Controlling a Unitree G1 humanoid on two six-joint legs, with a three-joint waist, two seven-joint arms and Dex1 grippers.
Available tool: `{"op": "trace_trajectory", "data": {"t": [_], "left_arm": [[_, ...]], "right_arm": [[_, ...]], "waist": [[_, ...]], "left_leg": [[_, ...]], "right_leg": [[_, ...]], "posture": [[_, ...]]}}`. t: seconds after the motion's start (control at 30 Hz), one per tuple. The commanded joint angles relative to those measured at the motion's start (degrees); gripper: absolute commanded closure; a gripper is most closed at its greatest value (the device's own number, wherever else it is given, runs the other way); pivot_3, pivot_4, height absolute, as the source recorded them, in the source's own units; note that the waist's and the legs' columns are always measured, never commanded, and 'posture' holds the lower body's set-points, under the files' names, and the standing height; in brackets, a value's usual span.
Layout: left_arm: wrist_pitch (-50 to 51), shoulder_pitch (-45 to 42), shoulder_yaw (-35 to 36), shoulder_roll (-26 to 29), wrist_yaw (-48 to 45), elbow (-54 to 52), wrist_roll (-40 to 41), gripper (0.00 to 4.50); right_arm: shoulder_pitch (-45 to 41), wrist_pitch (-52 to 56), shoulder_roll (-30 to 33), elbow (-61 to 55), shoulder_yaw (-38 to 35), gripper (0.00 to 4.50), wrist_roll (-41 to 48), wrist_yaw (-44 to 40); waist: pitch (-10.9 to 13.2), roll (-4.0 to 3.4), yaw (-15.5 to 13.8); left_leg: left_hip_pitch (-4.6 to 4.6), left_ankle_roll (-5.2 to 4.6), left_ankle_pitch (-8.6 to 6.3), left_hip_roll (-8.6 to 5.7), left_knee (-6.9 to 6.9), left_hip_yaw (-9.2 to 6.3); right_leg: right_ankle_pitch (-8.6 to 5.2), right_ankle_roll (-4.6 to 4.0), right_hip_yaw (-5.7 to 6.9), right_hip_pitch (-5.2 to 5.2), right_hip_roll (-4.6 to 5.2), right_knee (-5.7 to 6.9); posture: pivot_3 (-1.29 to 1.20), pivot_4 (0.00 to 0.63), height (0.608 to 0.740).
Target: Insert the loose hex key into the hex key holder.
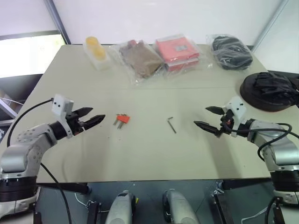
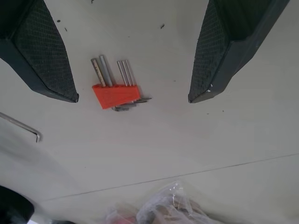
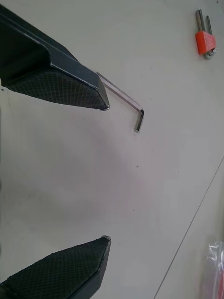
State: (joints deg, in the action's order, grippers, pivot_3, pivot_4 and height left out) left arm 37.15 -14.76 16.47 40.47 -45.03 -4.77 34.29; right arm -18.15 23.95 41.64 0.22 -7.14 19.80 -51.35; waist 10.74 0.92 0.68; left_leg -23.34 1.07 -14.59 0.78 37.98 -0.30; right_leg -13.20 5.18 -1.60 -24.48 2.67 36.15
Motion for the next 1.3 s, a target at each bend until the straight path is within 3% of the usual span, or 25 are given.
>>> {"op": "trace_trajectory", "data": {"t": [0.03,0.27,0.43,0.67,0.93,1.3], "left_arm": [[-1.1,-1.2,0.3,0.7,-0.5,-0.4,-0.3,0.58],[-1.9,-0.6,-1.1,2.6,-4.2,-1.1,-1.4,0.58],[-2.6,2.0,-3.0,6.6,-9.0,-2.7,-2.5,0.58],[-0.7,7.1,-0.4,6.9,-6.7,-8.7,-1.3,0.58],[3.4,12.6,3.2,3.6,0.2,-17.7,2.2,0.58],[4.3,13.6,3.2,2.4,3.0,-19.3,3.3,0.58]], "right_arm": [[-1.2,-1.3,-0.2,-0.6,-0.5,0.04,0.1,0.3],[-5.0,-1.5,-4.3,-1.3,2.6,0.04,-0.3,1.4],[-11.6,-2.2,-13.1,1.0,11.0,0.04,-4.1,4.5],[-19.4,-9.0,-30.3,14.9,24.6,0.04,-14.2,10.2],[-27.4,-20.2,-39.1,35.5,24.7,0.04,-18.1,14.3],[-34.1,-28.0,-41.6,52.5,23.2,0.04,-20.2,9.7]], "waist": [[0.0,0.0,0.0],[0.0,0.0,0.2],[0.0,-0.02,0.7],[0.0,0.0,0.5],[0.0,0.02,0.4],[0.0,0.01,1.0]], "left_leg": [[0.0,0.0,0.0,0.0,0.0,0.0],[0.01,0.0,0.0,-0.01,0.0,0.0],[0.05,0.0,0.0,0.05,-0.05,0.0],[0.01,0.01,0.0,0.11,-0.06,-0.01],[0.02,0.09,0.04,0.02,-0.01,-0.13],[0.05,0.12,0.05,0.06,-0.14,-0.15]], "right_leg": [[0.0,0.0,0.0,0.0,0.0,0.0],[0.0,0.0,0.0,0.0,-0.01,0.02],[0.0,-0.02,0.0,-0.04,-0.07,0.07],[0.01,-0.02,0.01,-0.11,-0.02,0.11],[0.03,-0.06,0.01,-0.04,0.26,0.05],[0.06,-0.07,0.03,-0.13,0.2,0.14]], "posture": [[0.0,0.15,0.74],[0.0,0.15,0.74],[0.0,0.15,0.74],[0.0,0.15,0.74],[0.0,0.15,0.74],[0.0,0.15,0.74]]}}
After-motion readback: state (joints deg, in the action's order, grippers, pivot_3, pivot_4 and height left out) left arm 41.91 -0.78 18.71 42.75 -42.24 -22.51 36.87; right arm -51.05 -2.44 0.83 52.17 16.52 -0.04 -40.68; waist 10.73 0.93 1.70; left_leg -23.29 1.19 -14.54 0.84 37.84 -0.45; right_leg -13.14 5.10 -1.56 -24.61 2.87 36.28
